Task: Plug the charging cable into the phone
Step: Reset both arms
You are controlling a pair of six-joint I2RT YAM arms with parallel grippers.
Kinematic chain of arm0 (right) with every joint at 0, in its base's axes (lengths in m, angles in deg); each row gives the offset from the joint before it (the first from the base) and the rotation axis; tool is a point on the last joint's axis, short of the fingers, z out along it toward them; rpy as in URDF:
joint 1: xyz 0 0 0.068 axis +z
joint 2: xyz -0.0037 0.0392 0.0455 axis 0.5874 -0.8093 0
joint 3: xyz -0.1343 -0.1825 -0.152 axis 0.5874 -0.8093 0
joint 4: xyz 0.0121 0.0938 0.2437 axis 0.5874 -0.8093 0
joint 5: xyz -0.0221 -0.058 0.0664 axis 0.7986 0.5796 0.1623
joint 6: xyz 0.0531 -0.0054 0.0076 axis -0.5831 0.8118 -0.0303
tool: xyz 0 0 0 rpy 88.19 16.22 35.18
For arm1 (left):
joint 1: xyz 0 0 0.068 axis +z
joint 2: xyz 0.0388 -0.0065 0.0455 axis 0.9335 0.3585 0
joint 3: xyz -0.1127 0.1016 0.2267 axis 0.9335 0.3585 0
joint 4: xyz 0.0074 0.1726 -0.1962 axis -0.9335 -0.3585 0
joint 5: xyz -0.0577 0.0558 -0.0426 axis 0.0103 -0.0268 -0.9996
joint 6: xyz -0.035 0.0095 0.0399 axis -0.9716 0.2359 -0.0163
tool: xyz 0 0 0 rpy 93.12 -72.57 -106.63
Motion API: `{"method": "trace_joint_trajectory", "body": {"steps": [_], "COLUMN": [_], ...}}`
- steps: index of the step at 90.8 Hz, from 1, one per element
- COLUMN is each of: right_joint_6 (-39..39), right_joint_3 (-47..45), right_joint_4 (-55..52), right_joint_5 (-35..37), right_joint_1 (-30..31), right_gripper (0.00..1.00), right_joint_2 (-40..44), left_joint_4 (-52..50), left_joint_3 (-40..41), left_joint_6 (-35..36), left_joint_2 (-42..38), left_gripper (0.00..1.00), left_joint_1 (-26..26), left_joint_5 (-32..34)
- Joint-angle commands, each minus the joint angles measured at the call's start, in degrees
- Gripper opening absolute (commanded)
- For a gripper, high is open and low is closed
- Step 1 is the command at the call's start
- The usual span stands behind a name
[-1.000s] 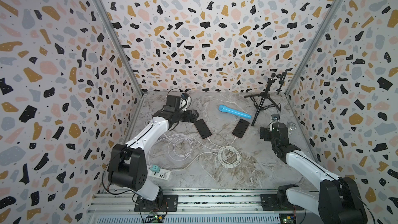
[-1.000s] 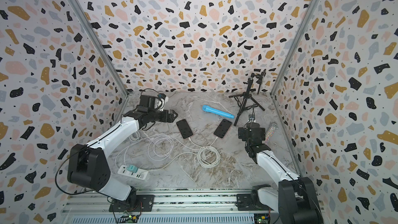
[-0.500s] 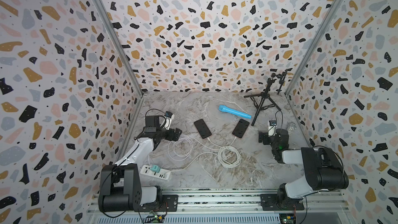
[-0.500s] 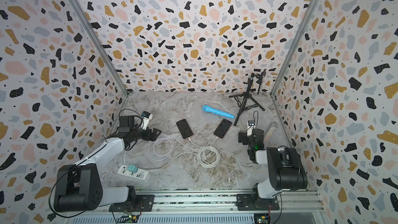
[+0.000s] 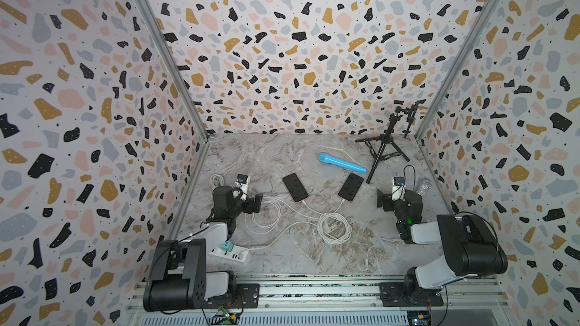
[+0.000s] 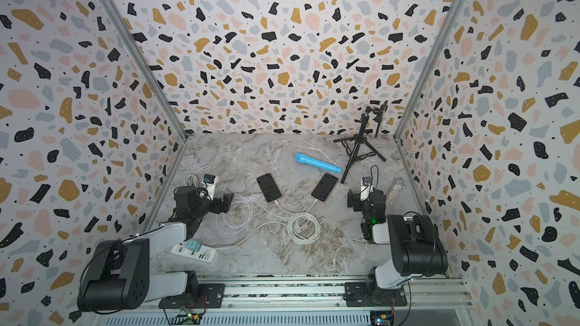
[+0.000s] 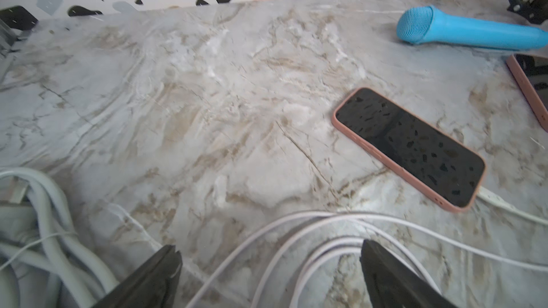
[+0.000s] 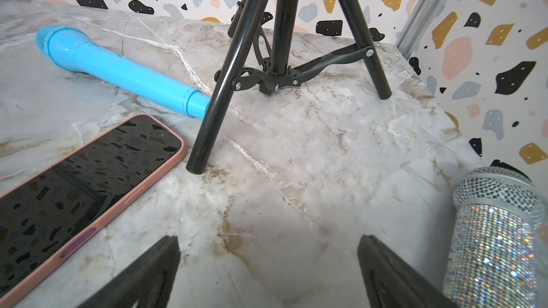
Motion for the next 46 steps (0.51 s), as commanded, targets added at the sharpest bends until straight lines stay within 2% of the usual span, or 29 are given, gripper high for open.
{"method": "trace_joint_trajectory", "body": {"steps": [1, 5, 10, 12, 19, 25, 32, 37, 46], "right_joint_6": [0.61, 0.77, 0.94, 0.89, 0.86, 0.75, 0.37, -0.13, -0.60], "right_joint_3": [0.83, 1.17, 1.23, 1.23, 1.43, 1.77, 3.42, 4.47, 4.64], "right_joint_4": [0.51, -0.51, -0.34, -0.40, -0.72, -1.68, -4.96, -6.25, -6.63], "right_joint_5": [-0.61, -1.10, -1.33, -1.34, -1.23, -1.05, -0.27, 0.91, 2.07], "right_joint_1": [0.16, 0.19, 0.19, 0.16, 0.21, 0.17, 0.21, 0.19, 0.15], "right_gripper": [1.00, 1.00, 1.00, 1.00, 1.00, 1.00, 1.00, 1.00, 1.00], "right_joint_2": [0.76, 0.96, 0.79, 0.85, 0.79, 0.86, 0.71, 0.71, 0.65], "left_joint_4": [13.09, 13.90, 24.28, 25.45, 18.22, 20.72, 15.12, 17.70, 16.20], "left_joint_3": [1.17, 2.78, 5.97, 6.19, 4.57, 4.76, 2.82, 3.49, 3.10], "left_joint_6": [-2.50, -0.58, -0.80, -1.01, -0.62, -1.59, -1.68, -1.94, -1.95], "left_joint_2": [3.30, 2.69, 5.73, 6.21, 3.82, 5.02, 3.99, 4.41, 3.99], "left_gripper": [0.99, 0.99, 0.99, 0.99, 1.00, 1.00, 1.00, 1.00, 1.00], "left_joint_1": [-0.73, -1.80, -2.57, -2.60, -2.37, -2.35, -2.40, -2.35, -2.38], "left_joint_5": [5.09, 5.70, 5.69, 5.57, 5.81, 6.81, 8.08, 8.14, 8.39]}}
